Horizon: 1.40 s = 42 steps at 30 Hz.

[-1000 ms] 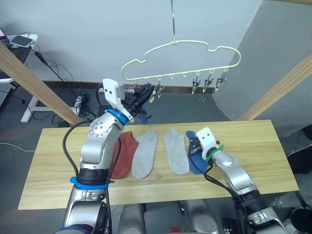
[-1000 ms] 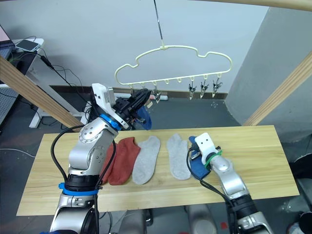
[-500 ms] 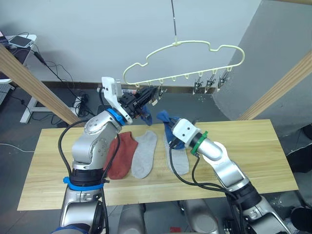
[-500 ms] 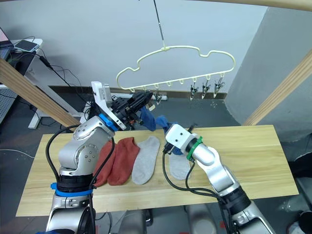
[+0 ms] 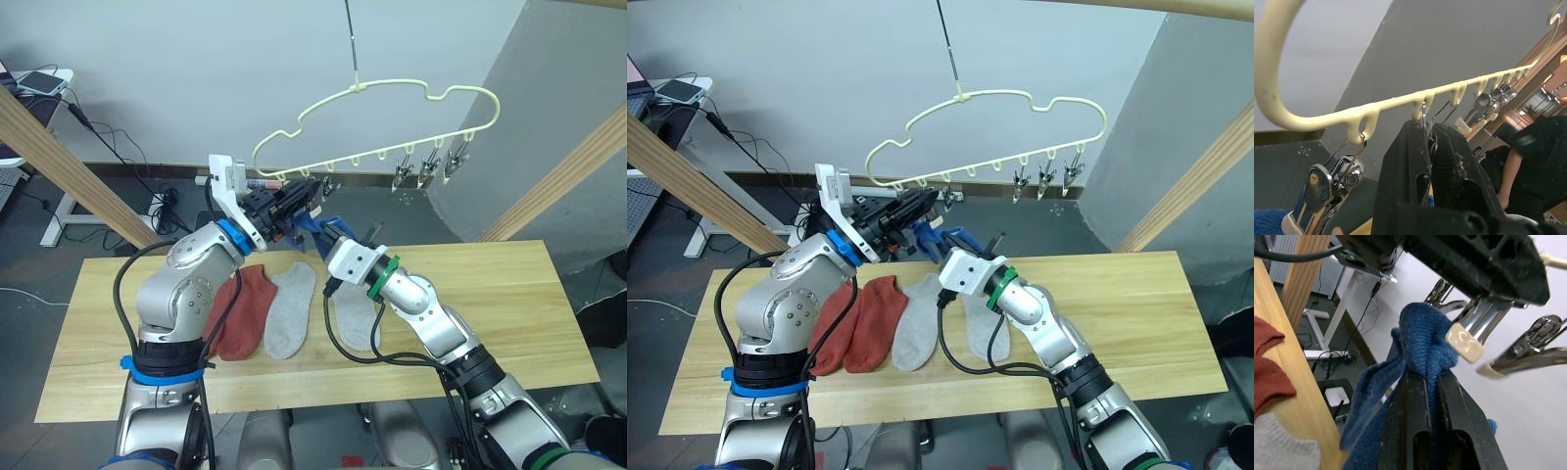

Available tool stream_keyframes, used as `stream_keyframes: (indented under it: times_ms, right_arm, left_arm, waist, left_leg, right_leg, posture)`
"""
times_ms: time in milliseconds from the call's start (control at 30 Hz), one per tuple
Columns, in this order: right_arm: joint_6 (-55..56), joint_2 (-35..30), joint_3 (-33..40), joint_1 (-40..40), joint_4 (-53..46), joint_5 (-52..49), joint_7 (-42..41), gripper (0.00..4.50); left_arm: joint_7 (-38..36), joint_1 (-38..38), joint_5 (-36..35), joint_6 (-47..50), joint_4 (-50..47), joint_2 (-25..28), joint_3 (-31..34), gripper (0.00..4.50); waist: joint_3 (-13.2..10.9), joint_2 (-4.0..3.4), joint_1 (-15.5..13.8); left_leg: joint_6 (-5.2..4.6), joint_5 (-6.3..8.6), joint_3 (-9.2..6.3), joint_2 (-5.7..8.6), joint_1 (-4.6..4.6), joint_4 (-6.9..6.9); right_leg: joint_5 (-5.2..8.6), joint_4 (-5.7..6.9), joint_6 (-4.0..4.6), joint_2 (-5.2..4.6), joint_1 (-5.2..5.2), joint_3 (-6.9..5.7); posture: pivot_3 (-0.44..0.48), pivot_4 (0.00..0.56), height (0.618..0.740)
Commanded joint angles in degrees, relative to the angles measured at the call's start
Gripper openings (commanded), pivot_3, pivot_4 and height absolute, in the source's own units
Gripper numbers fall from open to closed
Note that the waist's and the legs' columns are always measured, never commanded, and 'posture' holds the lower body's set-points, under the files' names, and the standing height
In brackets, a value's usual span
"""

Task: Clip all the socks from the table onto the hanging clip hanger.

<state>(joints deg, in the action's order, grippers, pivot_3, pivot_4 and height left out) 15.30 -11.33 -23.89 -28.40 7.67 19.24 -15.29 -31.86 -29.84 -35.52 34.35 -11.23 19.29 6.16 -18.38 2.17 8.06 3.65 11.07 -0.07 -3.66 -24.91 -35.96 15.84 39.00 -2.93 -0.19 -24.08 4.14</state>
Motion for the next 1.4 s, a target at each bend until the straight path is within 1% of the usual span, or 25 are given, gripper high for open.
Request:
stream_keyframes:
  times_ms: [33, 367, 467, 533, 600, 633, 733, 833, 867, 900, 1000, 1067, 1100, 1200, 1267, 1400]
  right_arm:
    - [2.8, 0.5, -0.3, -0.8, -1.1, 0.5, -0.3, 0.00]
    - [3.4, 1.6, 0.8, -1.4, 0.0, 0.7, 0.6, 0.00]
    - [3.2, 2.1, 1.1, -2.0, 0.8, 0.3, 0.9, 0.00]
    - [2.9, 2.6, 1.3, -2.3, 1.2, 0.0, 1.1, 0.00]
    - [2.7, 3.1, 1.4, -2.7, 1.6, -0.3, 1.2, 0.00]
    - [2.7, 3.4, 1.4, -2.9, 1.8, -0.3, 1.3, 0.00]
    - [2.8, 4.0, 1.4, -3.3, 2.0, -0.3, 1.3, 0.00]
    - [2.5, 4.7, 1.5, -3.3, 2.1, -1.2, 0.7, 0.00]
    - [2.4, 4.9, 1.5, -3.3, 2.2, -1.5, 0.4, 0.00]
    - [2.4, 5.0, 1.5, -3.3, 2.3, -1.8, 0.1, 0.00]
    - [2.1, 5.3, 1.4, -2.7, 1.9, -2.9, -1.2, 0.00]
    - [-0.5, 5.7, 1.2, -2.0, 0.7, -4.5, -3.3, 0.54]
    - [-1.7, 5.8, 1.2, -1.8, 0.3, -4.8, -3.9, 0.74]
    - [-7.8, 4.8, 0.5, -0.4, -2.9, -6.0, -8.5, 1.76]
    - [-11.7, 3.8, 0.5, 1.1, -6.3, -7.0, -11.2, 1.76]
    - [-21.4, -2.2, 1.2, 5.7, -18.0, -9.8, -19.3, 1.76]
  left_arm:
    - [-0.4, -0.3, -1.0, -0.7, -2.8, 0.4, 0.8, 0.12]
    - [-0.5, 0.3, -1.1, -0.2, -3.1, 0.7, 0.8, 0.12]
    - [-0.9, 0.4, -2.4, 0.9, -2.9, 0.6, 1.3, 0.12]
    - [-0.6, 0.5, -1.3, 0.8, -2.5, 1.2, 0.9, 0.12]
    - [-0.7, 0.5, -0.9, 1.1, -2.2, 1.7, 0.6, 0.85]
    - [-0.8, 0.6, -1.0, 1.3, -2.1, 2.0, 0.5, 1.06]
    - [-1.1, 0.9, -0.9, 1.5, -2.0, 2.6, 0.4, 1.94]
    - [-1.8, 1.6, -0.9, 1.6, -2.3, 3.4, 0.2, 2.87]
    - [-1.9, 1.7, -0.9, 1.7, -2.4, 3.6, 0.2, 3.26]
    - [-2.0, 2.0, -0.8, 1.6, -2.5, 3.8, 0.2, 3.42]
    - [-2.1, 2.7, -0.3, 1.0, -2.6, 4.4, 0.3, 3.42]
    - [-1.9, 3.5, 1.2, -0.2, -2.5, 5.1, 0.3, 3.44]
    - [-1.7, 3.7, 1.6, -0.5, -2.5, 5.2, 0.4, 3.44]
    - [-1.9, 4.4, 2.9, -2.0, -2.2, 5.6, 0.4, 3.44]
    - [-2.4, 5.1, 3.9, -3.3, -2.5, 5.9, 0.0, 3.44]
    - [-3.8, 7.2, 8.0, -10.0, -3.1, 6.4, -1.2, 3.44]
  waist:
    - [0.0, 0.00, 0.0]
    - [0.0, 0.00, 0.0]
    - [0.0, 0.00, 0.0]
    - [0.0, 0.00, 0.0]
    - [0.0, 0.00, 0.0]
    - [0.0, 0.00, 0.0]
    - [0.0, 0.00, 0.0]
    - [0.0, 0.00, 0.0]
    - [0.0, 0.00, 0.0]
    - [0.0, 0.00, 0.0]
    - [0.0, 0.00, 0.0]
    - [0.0, 0.00, 0.0]
    - [0.0, 0.00, 0.0]
    - [0.0, 0.00, 0.0]
    - [0.0, 0.00, -0.1]
    - [0.0, 0.00, -0.2]
  left_leg:
    - [0.00, 0.00, 0.00, 0.00, 0.00, 0.00]
    - [0.00, 0.00, 0.00, 0.00, 0.00, 0.00]
    - [0.00, 0.00, 0.00, -0.01, 0.00, 0.00]
    - [0.00, 0.00, 0.00, -0.01, 0.00, -0.01]
    - [0.00, 0.00, -0.01, -0.01, 0.01, -0.01]
    - [0.00, 0.00, -0.01, -0.01, 0.01, 0.00]
    - [0.00, 0.00, 0.00, -0.01, 0.01, -0.01]
    - [0.00, 0.00, -0.01, -0.01, 0.01, -0.01]
    - [0.00, 0.00, -0.02, -0.02, 0.01, -0.01]
    - [0.00, 0.00, -0.02, -0.02, 0.01, -0.01]
    - [0.00, 0.00, -0.01, -0.01, 0.01, -0.01]
    - [0.00, 0.00, -0.02, -0.02, 0.01, -0.01]
    - [0.00, 0.00, -0.02, -0.02, 0.01, -0.01]
    - [0.00, 0.00, -0.02, -0.02, 0.01, -0.01]
    - [0.00, 0.00, -0.02, -0.02, 0.01, -0.01]
    - [0.00, 0.00, -0.03, 0.00, 0.00, 0.00]
  right_leg:
    - [0.00, 0.00, 0.01, 0.00, 0.00, 0.00]
    - [-0.01, 0.01, 0.01, 0.00, 0.00, 0.00]
    - [-0.01, 0.02, 0.01, 0.00, 0.00, 0.00]
    - [-0.01, 0.02, 0.02, 0.00, 0.00, 0.00]
    - [-0.01, 0.03, 0.02, 0.00, 0.00, -0.01]
    - [-0.01, 0.03, 0.02, 0.00, 0.00, 0.00]
    - [-0.02, 0.03, 0.03, 0.00, 0.00, 0.00]
    - [-0.03, 0.03, 0.05, 0.00, 0.00, -0.01]
    - [-0.03, 0.04, 0.05, 0.00, 0.00, -0.02]
    - [-0.03, 0.04, 0.05, 0.00, 0.00, -0.01]
    - [-0.04, 0.04, 0.06, 0.00, 0.00, -0.01]
    - [-0.04, 0.04, 0.07, 0.00, 0.00, -0.02]
    - [-0.05, 0.04, 0.07, 0.00, 0.00, -0.02]
    - [-0.05, 0.05, 0.08, 0.00, 0.00, -0.02]
    - [-0.05, 0.05, 0.08, -0.01, 0.00, -0.02]
    - [-0.05, 0.04, 0.08, -0.03, 0.00, -0.03]
  posture:
    - [-0.259, 0.315, 0.732]
    - [-0.258, 0.313, 0.732]
    - [-0.257, 0.313, 0.732]
    - [-0.255, 0.312, 0.732]
    - [-0.255, 0.312, 0.732]
    - [-0.255, 0.312, 0.732]
    - [-0.251, 0.310, 0.732]
    - [-0.250, 0.309, 0.732]
    - [-0.250, 0.309, 0.732]
    - [-0.250, 0.309, 0.732]
    - [-0.250, 0.308, 0.732]
    - [-0.249, 0.310, 0.732]
    - [-0.249, 0.310, 0.732]
    - [-0.251, 0.313, 0.732]
    - [-0.255, 0.314, 0.732]
    - [-0.256, 0.313, 0.732]
